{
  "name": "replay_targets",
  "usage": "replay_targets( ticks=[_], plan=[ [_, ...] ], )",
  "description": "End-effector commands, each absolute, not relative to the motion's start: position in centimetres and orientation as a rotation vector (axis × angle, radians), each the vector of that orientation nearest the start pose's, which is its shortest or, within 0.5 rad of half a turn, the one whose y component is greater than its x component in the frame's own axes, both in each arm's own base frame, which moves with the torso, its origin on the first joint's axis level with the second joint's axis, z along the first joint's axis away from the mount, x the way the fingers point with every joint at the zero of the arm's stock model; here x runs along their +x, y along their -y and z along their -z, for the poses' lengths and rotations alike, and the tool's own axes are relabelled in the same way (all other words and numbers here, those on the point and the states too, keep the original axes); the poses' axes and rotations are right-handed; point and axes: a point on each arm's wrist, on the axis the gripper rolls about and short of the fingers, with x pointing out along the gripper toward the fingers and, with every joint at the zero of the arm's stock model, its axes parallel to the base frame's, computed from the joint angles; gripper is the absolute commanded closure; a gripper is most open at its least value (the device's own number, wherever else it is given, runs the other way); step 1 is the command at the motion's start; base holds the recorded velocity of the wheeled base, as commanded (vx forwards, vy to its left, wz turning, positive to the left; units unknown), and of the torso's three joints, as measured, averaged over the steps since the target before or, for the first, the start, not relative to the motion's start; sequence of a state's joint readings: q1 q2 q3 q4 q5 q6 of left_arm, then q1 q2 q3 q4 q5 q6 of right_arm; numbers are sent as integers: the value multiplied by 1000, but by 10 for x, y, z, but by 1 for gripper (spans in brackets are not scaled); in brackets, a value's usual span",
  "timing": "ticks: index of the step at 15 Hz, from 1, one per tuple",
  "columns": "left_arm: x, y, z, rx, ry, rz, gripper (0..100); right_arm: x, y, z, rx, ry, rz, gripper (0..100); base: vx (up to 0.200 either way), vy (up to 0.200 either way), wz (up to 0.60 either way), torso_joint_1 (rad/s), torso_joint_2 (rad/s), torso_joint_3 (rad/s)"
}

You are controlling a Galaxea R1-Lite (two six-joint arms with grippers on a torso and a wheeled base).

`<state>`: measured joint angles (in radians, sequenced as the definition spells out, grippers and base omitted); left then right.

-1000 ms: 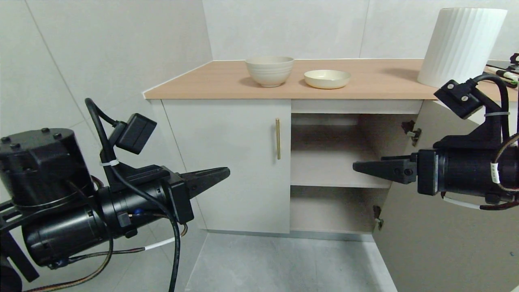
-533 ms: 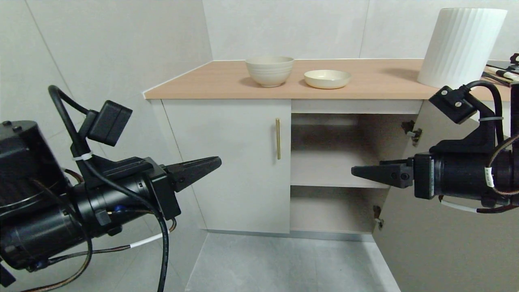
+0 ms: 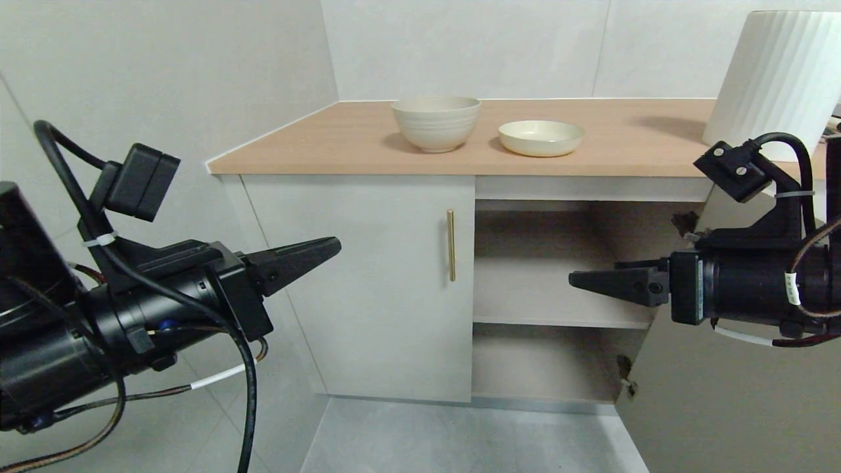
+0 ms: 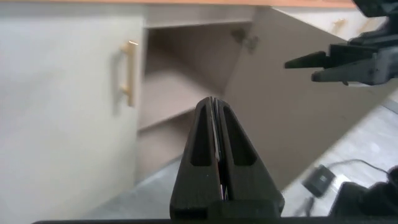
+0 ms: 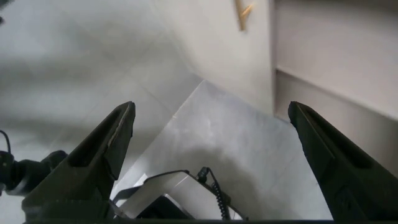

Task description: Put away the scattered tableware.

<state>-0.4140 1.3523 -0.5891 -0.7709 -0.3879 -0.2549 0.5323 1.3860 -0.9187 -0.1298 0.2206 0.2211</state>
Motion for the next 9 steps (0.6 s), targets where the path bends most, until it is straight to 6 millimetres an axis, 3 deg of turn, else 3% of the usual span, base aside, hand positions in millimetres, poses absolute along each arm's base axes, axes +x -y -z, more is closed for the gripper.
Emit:
replay_targets(
  ticks=[1,7,9],
  plan=[
    [193,94,-228,-242,-92,798,100,196,-121,-250,155,-419,-705,0,200,0,0,7,7,12],
    [193,94,-227,-242,-96,799,100,192,-119,-249,153,-435,-707,0,200,0,0,2,2,5],
    [193,94,-227,-242,-95,800,100,190,-118,-247,153,-435,-712,0,0,0,0,0,0,0]
  ],
)
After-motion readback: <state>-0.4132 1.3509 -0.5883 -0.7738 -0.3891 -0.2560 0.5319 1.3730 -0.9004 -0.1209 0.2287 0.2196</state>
